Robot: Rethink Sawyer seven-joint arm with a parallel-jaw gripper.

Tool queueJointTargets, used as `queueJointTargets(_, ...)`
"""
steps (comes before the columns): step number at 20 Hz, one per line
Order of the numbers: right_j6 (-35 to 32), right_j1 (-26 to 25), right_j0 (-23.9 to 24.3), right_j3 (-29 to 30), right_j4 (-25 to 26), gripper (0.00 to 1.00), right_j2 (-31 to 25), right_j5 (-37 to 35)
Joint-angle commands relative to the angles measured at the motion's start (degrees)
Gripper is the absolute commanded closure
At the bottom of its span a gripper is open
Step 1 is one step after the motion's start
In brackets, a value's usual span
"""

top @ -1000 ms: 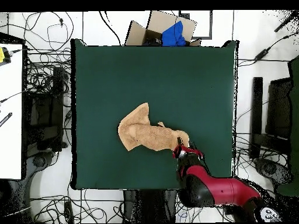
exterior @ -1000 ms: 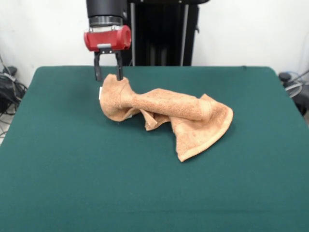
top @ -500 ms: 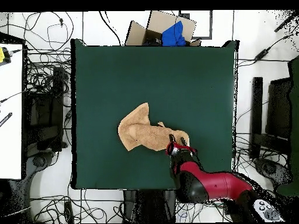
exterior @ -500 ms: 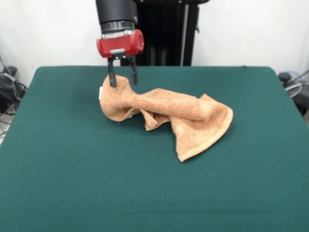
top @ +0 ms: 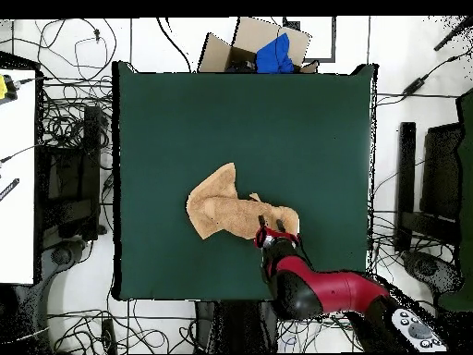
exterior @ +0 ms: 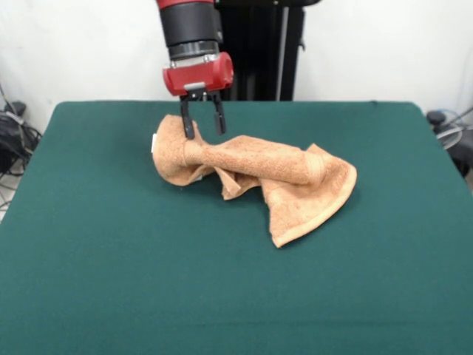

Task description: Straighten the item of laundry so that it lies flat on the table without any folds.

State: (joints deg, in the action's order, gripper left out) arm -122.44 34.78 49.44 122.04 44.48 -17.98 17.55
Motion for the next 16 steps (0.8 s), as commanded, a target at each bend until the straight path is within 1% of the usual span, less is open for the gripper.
queueJointTargets(1, -6.51, 0.09, -0.52, -1.54, -0.27, 0.0, -4.1, 0.38)
queueJointTargets(4, -6.4, 0.35, 0.36, -1.25, 0.11, 0.0, -4.64, -0.35)
queueJointTargets(7, -6.26, 0.16, 0.2, -1.43, 0.1, 0.0, -4.07, -0.03)
queueJointTargets(11, -5.62, 1.03, -0.22, -1.77, -0.09, 0.0, -2.4, -0.48)
queueJointTargets(16, -5.47, 3.09, -2.16, -1.02, -1.38, 0.0, 0.79, -0.13)
